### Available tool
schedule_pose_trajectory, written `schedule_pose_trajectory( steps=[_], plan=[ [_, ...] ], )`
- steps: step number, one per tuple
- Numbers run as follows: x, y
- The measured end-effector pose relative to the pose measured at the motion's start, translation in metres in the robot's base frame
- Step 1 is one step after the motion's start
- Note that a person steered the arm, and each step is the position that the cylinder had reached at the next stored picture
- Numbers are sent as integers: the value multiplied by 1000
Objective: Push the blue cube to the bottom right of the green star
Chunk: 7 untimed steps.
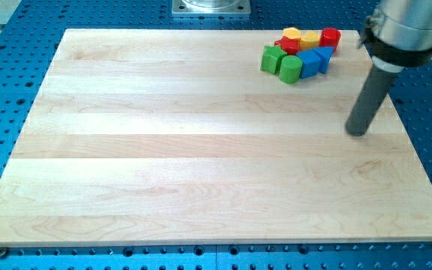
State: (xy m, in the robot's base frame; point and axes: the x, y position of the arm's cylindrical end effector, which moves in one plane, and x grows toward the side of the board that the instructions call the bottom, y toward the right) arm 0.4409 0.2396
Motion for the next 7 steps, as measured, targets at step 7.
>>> schedule_pose_trajectory(
  steps=[7],
  plan=[
    [-160,-14]
  ],
)
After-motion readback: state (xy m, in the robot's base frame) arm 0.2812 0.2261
